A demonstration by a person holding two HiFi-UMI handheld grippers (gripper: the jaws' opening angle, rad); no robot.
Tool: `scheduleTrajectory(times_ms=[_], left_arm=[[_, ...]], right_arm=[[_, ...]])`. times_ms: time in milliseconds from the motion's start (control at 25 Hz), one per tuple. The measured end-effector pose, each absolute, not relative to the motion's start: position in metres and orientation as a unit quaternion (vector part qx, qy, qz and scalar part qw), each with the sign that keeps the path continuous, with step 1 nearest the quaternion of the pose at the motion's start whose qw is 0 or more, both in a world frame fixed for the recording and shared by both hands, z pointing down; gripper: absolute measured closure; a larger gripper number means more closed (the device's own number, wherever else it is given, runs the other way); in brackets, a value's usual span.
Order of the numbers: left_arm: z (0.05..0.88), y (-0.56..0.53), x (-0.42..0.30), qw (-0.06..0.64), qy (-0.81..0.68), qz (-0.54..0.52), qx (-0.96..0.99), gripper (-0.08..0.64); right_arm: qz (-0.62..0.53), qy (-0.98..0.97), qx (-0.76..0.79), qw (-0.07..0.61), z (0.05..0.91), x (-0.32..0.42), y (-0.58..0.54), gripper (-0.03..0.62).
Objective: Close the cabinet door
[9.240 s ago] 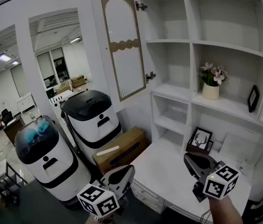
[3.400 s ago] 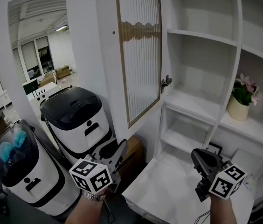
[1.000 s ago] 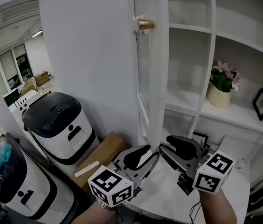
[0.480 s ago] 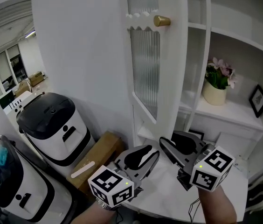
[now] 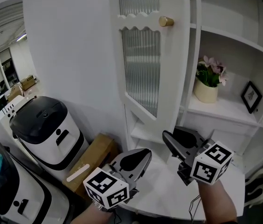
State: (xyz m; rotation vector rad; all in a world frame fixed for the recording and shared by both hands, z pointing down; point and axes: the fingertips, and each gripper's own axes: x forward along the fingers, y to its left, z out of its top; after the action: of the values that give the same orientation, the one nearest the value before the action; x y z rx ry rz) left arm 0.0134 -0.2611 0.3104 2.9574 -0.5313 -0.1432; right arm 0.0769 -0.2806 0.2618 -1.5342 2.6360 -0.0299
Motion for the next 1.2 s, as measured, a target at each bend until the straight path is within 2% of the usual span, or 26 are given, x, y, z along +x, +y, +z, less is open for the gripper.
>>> scheduleTrajectory(times_ms=[560,1200], left_arm=[[0.325,-0.267,0.034,0.085,-0.136,-0.032,0.987,0.549],[0.332,-0.276,0.041,0.096,-0.108,-0.028,0.989,0.549]], right_arm=[[-0.006,0.830,-0.557,0.044,0.263,0.118,-0.296,0.526],[-0.006,0.777,-0.629,0.021,0.267,0.153,-0.317,0.500]])
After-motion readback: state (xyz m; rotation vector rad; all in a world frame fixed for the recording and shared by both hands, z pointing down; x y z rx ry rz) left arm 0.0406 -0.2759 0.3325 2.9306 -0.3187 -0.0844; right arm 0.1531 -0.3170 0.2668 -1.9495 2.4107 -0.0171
